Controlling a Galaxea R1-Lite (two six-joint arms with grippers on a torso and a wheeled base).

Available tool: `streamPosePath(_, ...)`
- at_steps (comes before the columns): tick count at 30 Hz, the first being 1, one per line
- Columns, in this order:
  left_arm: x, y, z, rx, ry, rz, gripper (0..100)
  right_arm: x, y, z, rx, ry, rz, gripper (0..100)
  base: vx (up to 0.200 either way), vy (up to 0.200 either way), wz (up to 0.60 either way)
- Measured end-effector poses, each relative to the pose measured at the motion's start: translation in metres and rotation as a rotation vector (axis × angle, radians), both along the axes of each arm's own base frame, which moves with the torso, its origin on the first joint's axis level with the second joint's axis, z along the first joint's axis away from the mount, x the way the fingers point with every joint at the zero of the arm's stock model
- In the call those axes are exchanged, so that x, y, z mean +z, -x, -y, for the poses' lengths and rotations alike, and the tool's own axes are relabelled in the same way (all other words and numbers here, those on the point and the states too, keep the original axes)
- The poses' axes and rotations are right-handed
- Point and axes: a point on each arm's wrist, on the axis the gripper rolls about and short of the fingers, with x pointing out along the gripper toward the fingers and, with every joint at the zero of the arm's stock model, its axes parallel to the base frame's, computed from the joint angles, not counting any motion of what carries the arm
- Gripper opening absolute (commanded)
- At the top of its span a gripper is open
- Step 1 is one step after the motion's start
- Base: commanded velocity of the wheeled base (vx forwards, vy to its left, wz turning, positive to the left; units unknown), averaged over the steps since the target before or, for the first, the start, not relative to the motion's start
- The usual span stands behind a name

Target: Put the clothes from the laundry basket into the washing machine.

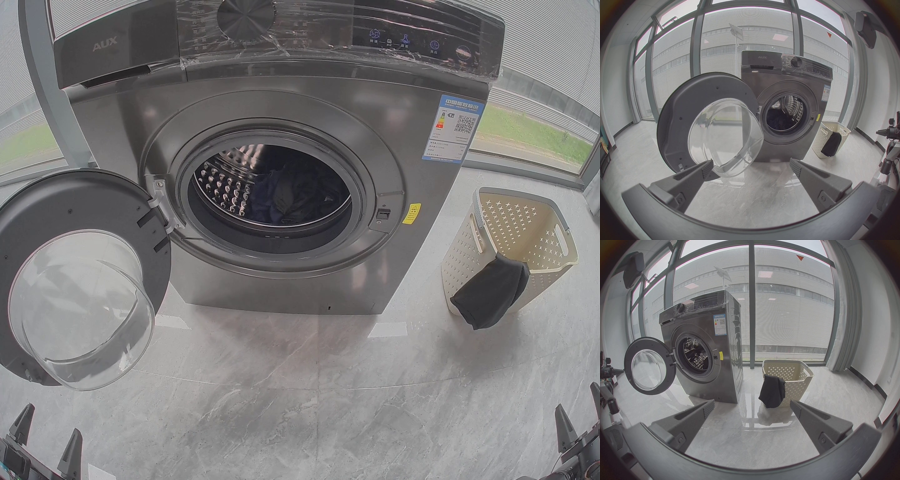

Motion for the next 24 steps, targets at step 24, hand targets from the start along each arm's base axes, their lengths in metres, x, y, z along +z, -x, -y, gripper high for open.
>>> streamPosePath(24,0.0000,0.0000,-0.0002,0.009,0.011,0.000,100,0.0001,0.0000,0.0000,0.001,0.002,0.001,100,0.000,-0.175,0.00)
